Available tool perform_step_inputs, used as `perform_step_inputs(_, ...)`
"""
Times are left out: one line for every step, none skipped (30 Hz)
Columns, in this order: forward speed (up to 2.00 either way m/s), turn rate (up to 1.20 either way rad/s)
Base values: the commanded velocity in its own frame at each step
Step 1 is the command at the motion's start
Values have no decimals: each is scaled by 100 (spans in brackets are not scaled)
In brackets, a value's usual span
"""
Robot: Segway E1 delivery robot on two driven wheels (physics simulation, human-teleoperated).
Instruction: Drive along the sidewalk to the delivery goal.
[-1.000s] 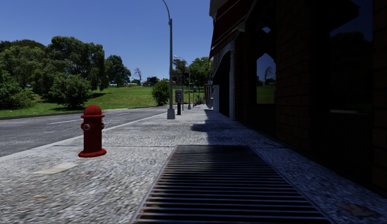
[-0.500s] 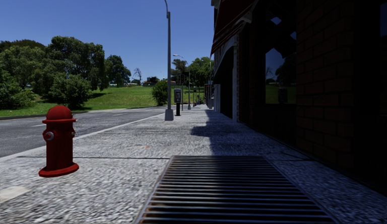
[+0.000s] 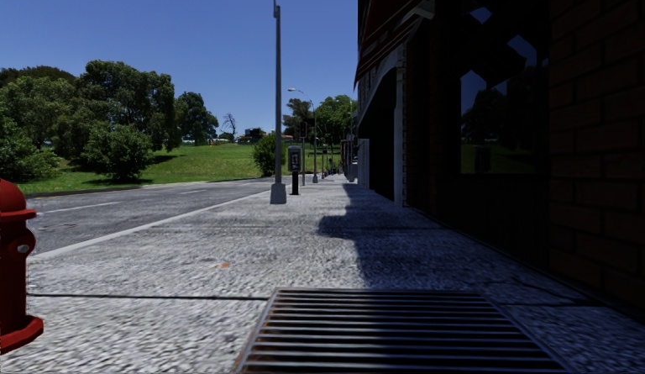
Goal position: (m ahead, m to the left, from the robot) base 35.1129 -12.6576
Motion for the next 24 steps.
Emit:
perform_step_inputs(149,0)
perform_step_inputs(149,0)
perform_step_inputs(149,0)
perform_step_inputs(149,0)
perform_step_inputs(149,0)
perform_step_inputs(149,-6)
perform_step_inputs(149,-27)
perform_step_inputs(149,-39)
perform_step_inputs(149,-42)
perform_step_inputs(149,-36)
perform_step_inputs(149,-36)
perform_step_inputs(149,0)
perform_step_inputs(149,0)
perform_step_inputs(149,0)
perform_step_inputs(149,0)
perform_step_inputs(149,0)
perform_step_inputs(149,0)
perform_step_inputs(149,0)
perform_step_inputs(149,0)
perform_step_inputs(149,0)
perform_step_inputs(149,0)
perform_step_inputs(149,0)
perform_step_inputs(149,0)
perform_step_inputs(149,0)
